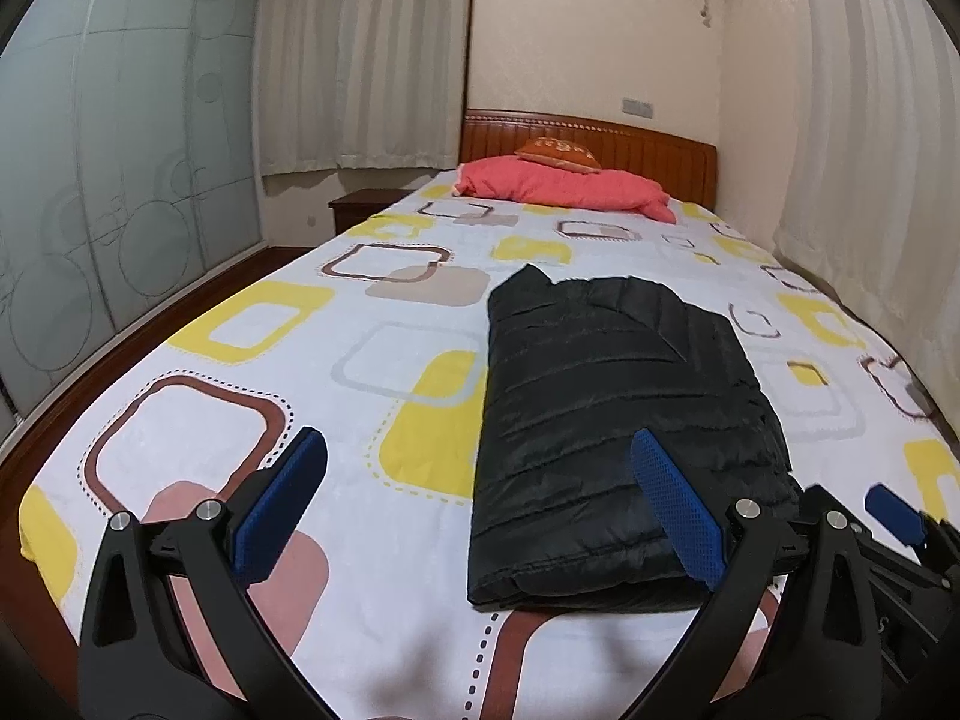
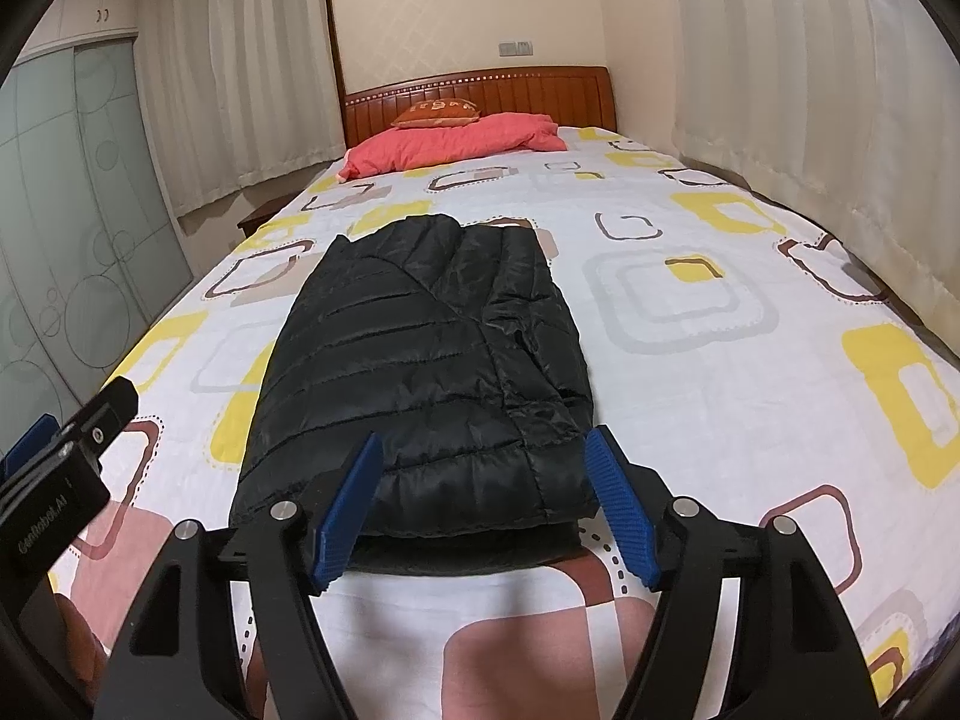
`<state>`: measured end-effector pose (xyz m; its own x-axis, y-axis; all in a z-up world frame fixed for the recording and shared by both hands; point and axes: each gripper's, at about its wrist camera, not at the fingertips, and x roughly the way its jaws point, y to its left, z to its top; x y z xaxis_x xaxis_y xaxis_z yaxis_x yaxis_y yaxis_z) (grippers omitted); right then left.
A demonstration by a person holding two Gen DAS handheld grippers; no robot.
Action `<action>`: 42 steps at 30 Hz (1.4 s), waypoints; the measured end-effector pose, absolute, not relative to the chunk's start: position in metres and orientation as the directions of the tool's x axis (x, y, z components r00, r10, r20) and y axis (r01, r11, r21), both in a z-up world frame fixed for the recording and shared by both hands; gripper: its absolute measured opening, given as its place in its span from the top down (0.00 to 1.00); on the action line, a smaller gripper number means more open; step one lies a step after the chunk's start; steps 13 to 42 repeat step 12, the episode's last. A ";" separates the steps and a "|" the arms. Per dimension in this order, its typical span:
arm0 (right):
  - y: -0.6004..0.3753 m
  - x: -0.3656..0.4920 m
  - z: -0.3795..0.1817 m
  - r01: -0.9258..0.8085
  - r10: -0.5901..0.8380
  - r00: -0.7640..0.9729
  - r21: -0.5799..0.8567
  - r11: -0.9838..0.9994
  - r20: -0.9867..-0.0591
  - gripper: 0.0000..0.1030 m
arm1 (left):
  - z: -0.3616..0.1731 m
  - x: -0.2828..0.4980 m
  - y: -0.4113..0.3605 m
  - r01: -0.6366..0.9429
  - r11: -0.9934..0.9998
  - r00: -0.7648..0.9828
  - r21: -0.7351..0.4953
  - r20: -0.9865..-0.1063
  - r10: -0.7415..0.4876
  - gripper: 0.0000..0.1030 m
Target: Fold large clothes
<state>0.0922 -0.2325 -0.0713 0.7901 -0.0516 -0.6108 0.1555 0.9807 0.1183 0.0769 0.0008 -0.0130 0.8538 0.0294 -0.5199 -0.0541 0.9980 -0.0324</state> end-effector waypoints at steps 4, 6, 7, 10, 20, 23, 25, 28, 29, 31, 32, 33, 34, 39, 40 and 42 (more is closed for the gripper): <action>-0.234 0.092 -0.074 0.154 -0.051 0.787 0.116 0.981 -0.615 0.33 | -0.017 0.085 0.004 -0.024 0.998 0.837 -0.057 -0.547 -0.011 0.02; -0.237 0.092 -0.075 0.157 -0.051 0.788 0.120 0.980 -0.614 0.32 | -0.020 0.088 0.009 -0.050 0.996 0.835 -0.070 -0.550 0.004 0.02; -0.241 0.092 -0.075 0.163 -0.056 0.789 0.121 0.979 -0.612 0.27 | -0.021 0.091 0.012 -0.056 0.995 0.833 -0.077 -0.554 0.004 0.02; -0.257 0.093 -0.078 0.198 -0.093 0.790 0.107 0.974 -0.606 0.24 | -0.035 0.105 0.029 -0.089 0.991 0.806 -0.099 -0.592 0.013 0.02; -0.273 0.096 -0.083 0.231 -0.125 0.781 0.096 0.968 -0.611 0.23 | -0.047 0.116 0.045 -0.131 0.985 0.783 -0.109 -0.621 0.035 0.02; -0.273 0.096 -0.083 0.231 -0.125 0.781 0.096 0.968 -0.611 0.23 | -0.047 0.116 0.045 -0.131 0.985 0.783 -0.109 -0.621 0.035 0.02; -0.273 0.096 -0.083 0.231 -0.125 0.781 0.096 0.968 -0.611 0.23 | -0.047 0.116 0.045 -0.131 0.985 0.783 -0.109 -0.621 0.035 0.02; -0.273 0.096 -0.083 0.231 -0.125 0.781 0.096 0.968 -0.611 0.23 | -0.047 0.116 0.045 -0.131 0.985 0.783 -0.109 -0.621 0.035 0.02; -0.273 0.096 -0.083 0.231 -0.125 0.781 0.096 0.968 -0.611 0.23 | -0.047 0.116 0.045 -0.131 0.985 0.783 -0.109 -0.621 0.035 0.02; -0.273 0.096 -0.083 0.231 -0.125 0.781 0.096 0.968 -0.611 0.23 | -0.047 0.116 0.045 -0.131 0.985 0.783 -0.109 -0.621 0.035 0.02; -0.273 0.096 -0.083 0.231 -0.125 0.781 0.096 0.968 -0.611 0.23 | -0.047 0.116 0.045 -0.131 0.985 0.783 -0.109 -0.621 0.035 0.02; -0.273 0.096 -0.083 0.231 -0.125 0.781 0.096 0.968 -0.611 0.23 | -0.047 0.116 0.045 -0.131 0.985 0.783 -0.109 -0.621 0.035 0.02; -0.273 0.096 -0.083 0.231 -0.125 0.781 0.096 0.968 -0.611 0.23 | -0.047 0.116 0.045 -0.131 0.985 0.783 -0.109 -0.621 0.035 0.02; -0.273 0.096 -0.083 0.231 -0.125 0.781 0.096 0.968 -0.611 0.23 | -0.047 0.116 0.045 -0.131 0.985 0.783 -0.109 -0.621 0.035 0.02; -0.273 0.096 -0.083 0.231 -0.125 0.781 0.096 0.968 -0.611 0.23 | -0.047 0.116 0.045 -0.131 0.985 0.783 -0.109 -0.621 0.035 0.02; -0.273 0.096 -0.083 0.231 -0.125 0.781 0.096 0.968 -0.611 0.23 | -0.047 0.116 0.045 -0.131 0.985 0.783 -0.109 -0.621 0.035 0.02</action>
